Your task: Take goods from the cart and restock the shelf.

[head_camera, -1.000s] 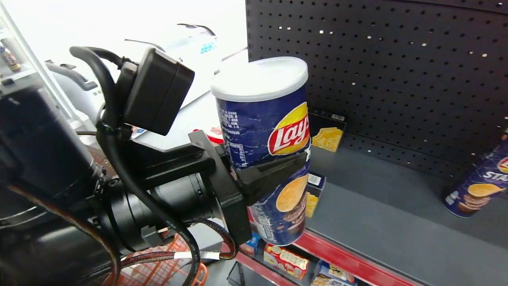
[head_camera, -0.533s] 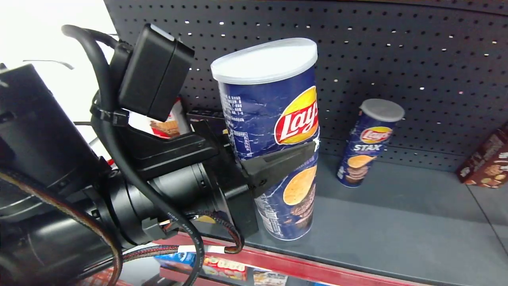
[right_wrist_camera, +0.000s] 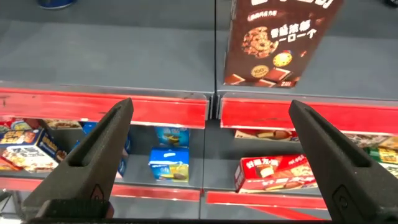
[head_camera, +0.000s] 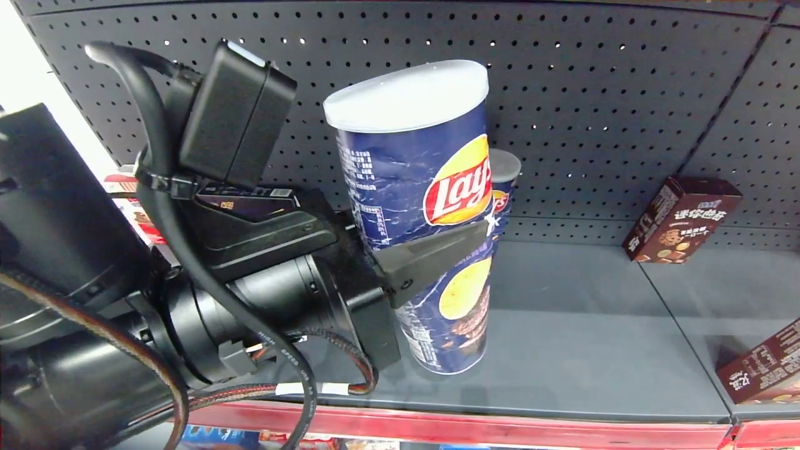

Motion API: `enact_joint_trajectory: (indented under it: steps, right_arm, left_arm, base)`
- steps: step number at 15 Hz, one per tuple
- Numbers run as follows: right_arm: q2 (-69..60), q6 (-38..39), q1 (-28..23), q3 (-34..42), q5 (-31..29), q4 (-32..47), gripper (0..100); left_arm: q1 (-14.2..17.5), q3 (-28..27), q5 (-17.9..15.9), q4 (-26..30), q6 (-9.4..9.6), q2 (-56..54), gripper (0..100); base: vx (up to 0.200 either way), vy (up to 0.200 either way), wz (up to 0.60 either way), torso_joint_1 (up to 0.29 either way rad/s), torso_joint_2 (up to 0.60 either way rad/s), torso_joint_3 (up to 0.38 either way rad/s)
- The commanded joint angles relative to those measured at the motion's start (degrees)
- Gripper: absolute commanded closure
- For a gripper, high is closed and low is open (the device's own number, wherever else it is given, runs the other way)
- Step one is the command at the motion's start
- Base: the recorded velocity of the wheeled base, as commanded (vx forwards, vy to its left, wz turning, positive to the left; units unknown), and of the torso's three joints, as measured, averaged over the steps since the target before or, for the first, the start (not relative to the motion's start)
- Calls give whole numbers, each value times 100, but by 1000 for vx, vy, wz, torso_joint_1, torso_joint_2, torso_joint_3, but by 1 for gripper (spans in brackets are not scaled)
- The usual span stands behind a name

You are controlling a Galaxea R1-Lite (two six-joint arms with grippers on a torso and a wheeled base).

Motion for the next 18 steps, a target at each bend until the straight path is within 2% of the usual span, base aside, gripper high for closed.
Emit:
enact_joint_trajectory:
  steps: [1,4,8,9,12,13,18]
  right_arm:
    - [2,-2,2,0,-1,0,0]
    - [2,-2,2,0,-1,0,0]
    - [2,-2,2,0,-1,0,0]
    - [2,-2,2,0,-1,0,0]
    - [2,7,2,0,-1,0,0]
    - [2,-2,2,0,-1,0,0]
    - [2,-2,2,0,-1,0,0]
  left_arm:
    - [12,6,1,-4,-2,3,100]
    - [38,-38,1,-22,-11,3,100]
    - [574,-21,-86,-347,-2,196,100]
    - [794,41,-148,-716,-2,346,100]
    - [1058,-56,-157,-1077,-11,636,100]
    - [1058,6,-157,-1077,-11,644,100]
    - [1014,50,-157,-980,-11,530,100]
  base:
    - [0,0,0,0,0,0]
    - [0,0,0,0,0,0]
    - [0,0,0,0,0,0]
    - [0,0,0,0,0,0]
    - [0,0,-200,1,-1,-1]
    - [0,0,-600,2,2,2]
    - [0,0,0,0,0,0]
